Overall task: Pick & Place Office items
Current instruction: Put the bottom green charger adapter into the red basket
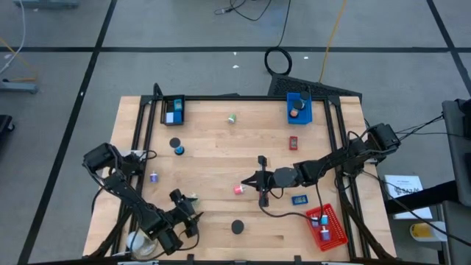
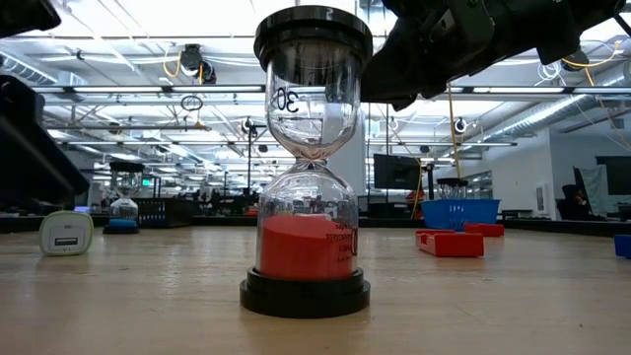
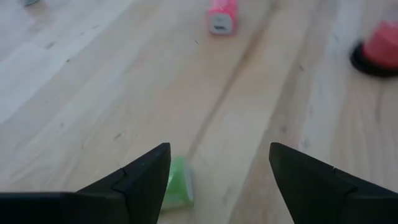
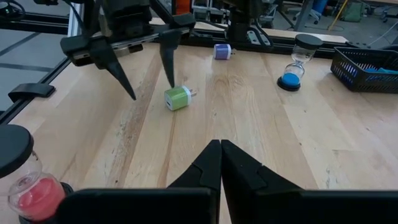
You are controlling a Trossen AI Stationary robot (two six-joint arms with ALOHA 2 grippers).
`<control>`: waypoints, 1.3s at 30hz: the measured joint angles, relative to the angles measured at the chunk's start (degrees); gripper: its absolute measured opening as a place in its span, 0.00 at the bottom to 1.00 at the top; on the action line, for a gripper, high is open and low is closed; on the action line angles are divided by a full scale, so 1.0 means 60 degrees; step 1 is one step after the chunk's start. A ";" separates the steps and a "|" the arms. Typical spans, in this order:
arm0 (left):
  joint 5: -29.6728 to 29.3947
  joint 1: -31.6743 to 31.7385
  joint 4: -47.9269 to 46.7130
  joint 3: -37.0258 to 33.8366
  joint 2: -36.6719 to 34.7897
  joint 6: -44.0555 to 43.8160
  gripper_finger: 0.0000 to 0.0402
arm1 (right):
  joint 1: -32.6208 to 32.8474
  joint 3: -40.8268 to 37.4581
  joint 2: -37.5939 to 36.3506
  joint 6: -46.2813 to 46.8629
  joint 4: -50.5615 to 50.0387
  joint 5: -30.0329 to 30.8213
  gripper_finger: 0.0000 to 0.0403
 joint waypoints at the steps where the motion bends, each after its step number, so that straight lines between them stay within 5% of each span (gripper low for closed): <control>1: 0.0078 -0.0045 0.0010 0.0000 0.0000 0.0258 0.67 | 0.0000 0.0000 0.0000 0.0000 0.0006 0.0000 0.01; 11: 0.0318 -0.0295 0.0151 0.0004 0.0000 0.1767 0.61 | 0.0000 0.0000 0.0000 -0.0008 0.0059 0.0000 0.01; 19: 0.2468 0.0499 0.0968 0.0007 0.0000 0.1983 0.54 | 0.0000 0.0000 0.0000 -0.0004 0.0059 0.0000 0.01; 31: 0.1598 -0.0259 -0.0223 0.0011 -0.0371 -0.0125 0.19 | 0.0000 0.0000 0.0000 -0.0007 0.0063 0.0000 0.01; 39: 0.2221 -0.0148 0.0257 0.0011 -0.0386 -0.0436 0.02 | 0.0000 0.0000 0.0000 -0.0011 0.0067 0.0000 0.01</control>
